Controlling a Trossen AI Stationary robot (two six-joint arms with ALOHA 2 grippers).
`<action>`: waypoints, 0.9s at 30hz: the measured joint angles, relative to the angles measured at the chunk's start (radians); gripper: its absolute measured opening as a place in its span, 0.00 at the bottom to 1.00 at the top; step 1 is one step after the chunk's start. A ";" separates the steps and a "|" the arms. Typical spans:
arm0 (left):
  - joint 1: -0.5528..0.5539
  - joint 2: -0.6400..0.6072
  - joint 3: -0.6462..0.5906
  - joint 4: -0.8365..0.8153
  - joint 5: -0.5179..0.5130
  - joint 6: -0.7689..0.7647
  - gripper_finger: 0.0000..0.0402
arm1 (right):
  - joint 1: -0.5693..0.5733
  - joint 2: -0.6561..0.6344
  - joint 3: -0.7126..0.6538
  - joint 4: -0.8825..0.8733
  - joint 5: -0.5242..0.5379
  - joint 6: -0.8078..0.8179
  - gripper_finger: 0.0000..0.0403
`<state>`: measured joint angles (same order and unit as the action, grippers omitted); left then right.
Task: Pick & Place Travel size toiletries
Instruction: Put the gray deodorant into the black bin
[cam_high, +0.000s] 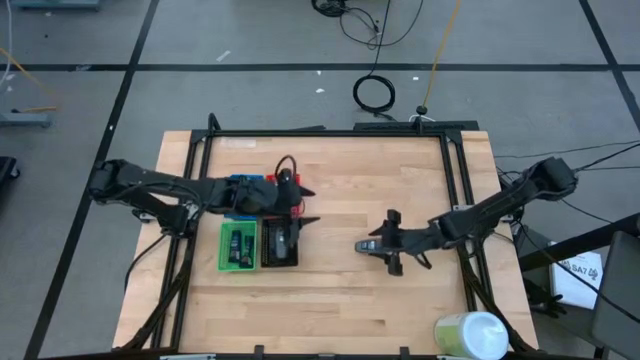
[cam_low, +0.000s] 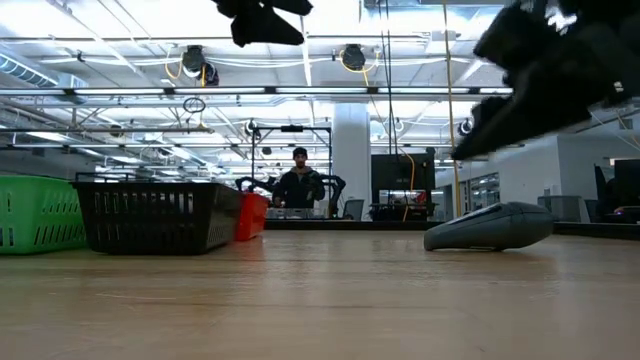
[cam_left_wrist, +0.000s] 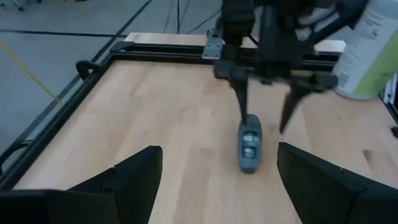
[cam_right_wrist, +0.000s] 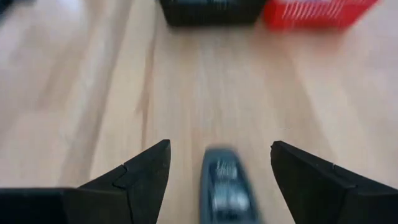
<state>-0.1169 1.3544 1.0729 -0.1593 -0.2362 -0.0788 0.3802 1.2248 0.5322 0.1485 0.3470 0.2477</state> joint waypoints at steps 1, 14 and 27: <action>0.014 0.000 0.000 0.005 0.017 0.003 0.77 | -0.003 0.024 0.000 -0.012 -0.015 0.016 0.66; 0.124 0.001 0.000 0.014 0.113 -0.002 0.77 | -0.016 0.102 0.001 -0.180 -0.091 0.054 0.66; 0.141 0.053 -0.001 0.013 0.105 -0.067 0.77 | -0.070 0.164 0.001 -0.175 -0.169 0.010 0.51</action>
<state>0.0238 1.4077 1.0721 -0.1464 -0.1314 -0.1454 0.3106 1.3893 0.5327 -0.0260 0.1776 0.2582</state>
